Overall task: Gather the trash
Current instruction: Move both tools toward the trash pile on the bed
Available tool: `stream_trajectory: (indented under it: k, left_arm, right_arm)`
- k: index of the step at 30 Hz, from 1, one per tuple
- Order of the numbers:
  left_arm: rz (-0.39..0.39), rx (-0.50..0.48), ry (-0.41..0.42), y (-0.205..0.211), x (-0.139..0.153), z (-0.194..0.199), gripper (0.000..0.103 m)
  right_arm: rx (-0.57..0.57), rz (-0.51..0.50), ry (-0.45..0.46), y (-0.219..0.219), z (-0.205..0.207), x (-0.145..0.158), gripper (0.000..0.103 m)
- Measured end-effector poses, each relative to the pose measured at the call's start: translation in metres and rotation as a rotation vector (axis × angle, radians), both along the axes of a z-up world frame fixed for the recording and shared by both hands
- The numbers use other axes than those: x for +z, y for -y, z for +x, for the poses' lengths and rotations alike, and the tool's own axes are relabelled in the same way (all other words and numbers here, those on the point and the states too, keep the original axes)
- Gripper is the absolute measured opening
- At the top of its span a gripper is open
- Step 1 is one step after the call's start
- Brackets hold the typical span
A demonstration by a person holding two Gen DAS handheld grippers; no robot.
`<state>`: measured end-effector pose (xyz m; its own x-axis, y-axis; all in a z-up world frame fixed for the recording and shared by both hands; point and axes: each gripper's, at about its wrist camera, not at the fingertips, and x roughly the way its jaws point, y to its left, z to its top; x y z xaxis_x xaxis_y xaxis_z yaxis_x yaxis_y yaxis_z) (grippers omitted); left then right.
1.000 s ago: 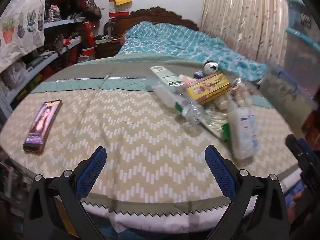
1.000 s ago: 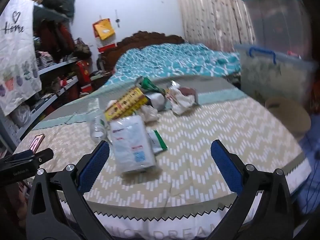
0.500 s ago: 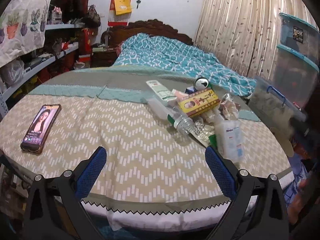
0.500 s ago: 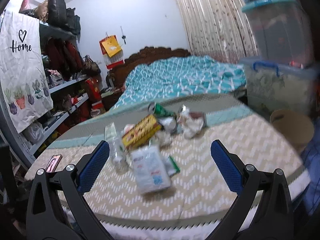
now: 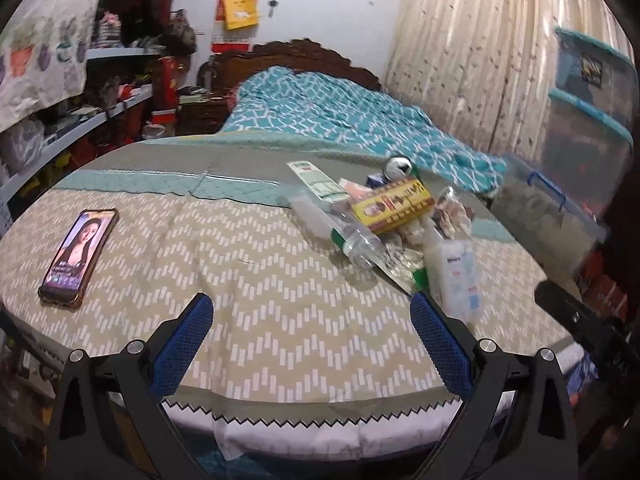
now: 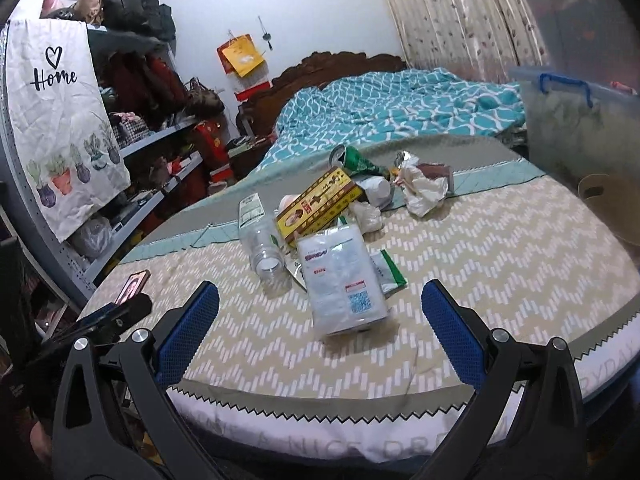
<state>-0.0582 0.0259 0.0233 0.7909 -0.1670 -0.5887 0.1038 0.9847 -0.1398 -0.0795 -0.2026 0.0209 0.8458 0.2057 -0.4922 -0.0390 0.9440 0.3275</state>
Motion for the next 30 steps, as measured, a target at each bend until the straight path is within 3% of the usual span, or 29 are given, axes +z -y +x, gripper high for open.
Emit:
stream_trajectory:
  k: [7,11,18,21,25,30]
  left_arm:
    - [0.087,0.055,0.061,-0.003,0.017,0.020,0.094]
    - [0.065,0.046,0.075,-0.004,0.032,0.041,0.094]
    - [0.078,0.048,0.114,0.001,0.046,0.058,0.094]
    - [0.089,0.056,0.098,0.000,0.045,0.063,0.094]
    - [0.090,0.062,0.067,-0.004,0.039,0.069,0.094]
    - [0.089,0.061,0.042,-0.004,0.033,0.075,0.094]
  right_arm:
    - [-0.042,-0.009,0.014,0.005,0.001,0.003,0.100]
    - [-0.044,-0.014,0.017,0.004,0.002,0.003,0.100]
    - [-0.025,-0.019,0.005,0.002,0.005,0.000,0.087]
    - [-0.016,-0.010,-0.022,0.000,0.008,-0.004,0.087]
    - [-0.005,-0.003,-0.022,-0.001,0.008,-0.005,0.099]
    - [-0.007,-0.001,-0.023,0.000,0.008,-0.005,0.100]
